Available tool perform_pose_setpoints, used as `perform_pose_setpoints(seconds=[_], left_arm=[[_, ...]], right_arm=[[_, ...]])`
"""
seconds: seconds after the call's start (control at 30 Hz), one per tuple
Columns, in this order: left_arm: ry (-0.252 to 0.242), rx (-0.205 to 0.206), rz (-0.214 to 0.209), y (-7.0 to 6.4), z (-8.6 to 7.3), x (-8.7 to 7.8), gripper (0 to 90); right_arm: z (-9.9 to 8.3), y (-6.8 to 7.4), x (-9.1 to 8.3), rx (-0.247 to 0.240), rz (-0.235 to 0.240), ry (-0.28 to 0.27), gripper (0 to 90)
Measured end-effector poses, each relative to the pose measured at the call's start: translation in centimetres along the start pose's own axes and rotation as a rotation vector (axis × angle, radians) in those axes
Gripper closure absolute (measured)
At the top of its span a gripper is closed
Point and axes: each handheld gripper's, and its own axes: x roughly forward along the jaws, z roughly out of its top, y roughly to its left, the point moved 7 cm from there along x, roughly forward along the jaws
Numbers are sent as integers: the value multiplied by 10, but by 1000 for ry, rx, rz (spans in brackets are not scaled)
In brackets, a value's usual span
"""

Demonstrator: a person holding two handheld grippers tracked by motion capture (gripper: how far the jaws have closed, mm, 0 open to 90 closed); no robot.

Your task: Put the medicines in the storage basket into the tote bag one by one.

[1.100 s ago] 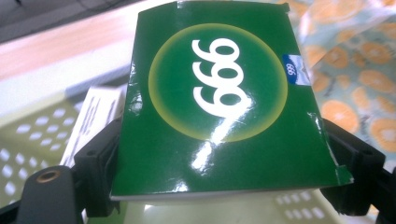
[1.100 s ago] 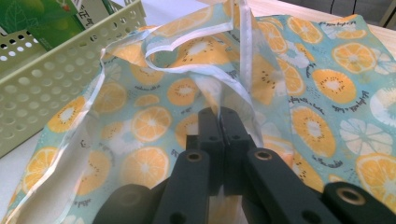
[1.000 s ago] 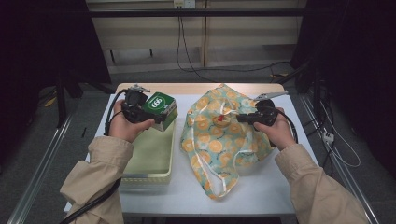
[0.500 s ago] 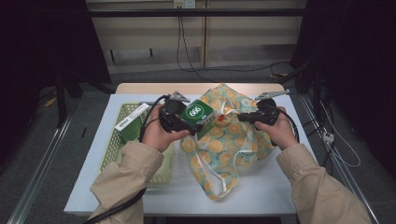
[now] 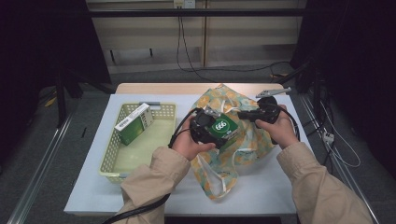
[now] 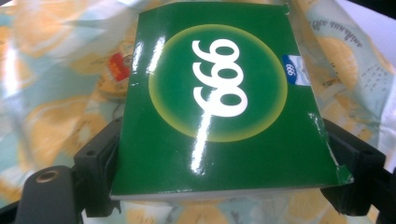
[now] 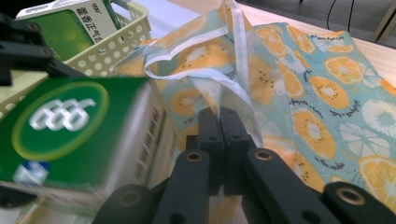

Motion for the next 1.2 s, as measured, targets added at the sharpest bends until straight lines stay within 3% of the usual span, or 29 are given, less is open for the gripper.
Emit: perform_pose_setpoints(seconds=[0.13, 0.33, 0.53, 0.7, 0.77, 0.83, 0.87, 0.97, 1.2], left_arm=[[-2, -19, 9, 1, -1, 16, 161], [9, -3, 44, 9, 2, 35, 160], [11, -31, 25, 12, 7, 59, 159], [-22, -70, 47, 27, 15, 77, 154], [-52, -86, 77, 37, 21, 82, 148], [-66, -72, 109, 45, 26, 87, 136], [-65, -73, 120, 47, 27, 88, 129], [-64, -89, 91, 44, 27, 84, 111], [-39, -65, 29, 30, 18, 50, 112]], right_arm=[[3, 2, -4, -4, -4, -4, 898], [2, 5, -5, -5, 1, -6, 898], [3, 7, -6, -7, 6, -7, 898], [3, 5, -7, -6, 6, -6, 898], [3, 4, -6, 1, 2, -2, 898], [2, 3, -5, 2, 1, 1, 898], [1, 3, -4, -1, 1, 3, 897], [0, 3, -2, -1, 3, 7, 897], [-1, 4, 2, 1, -3, 12, 897]])
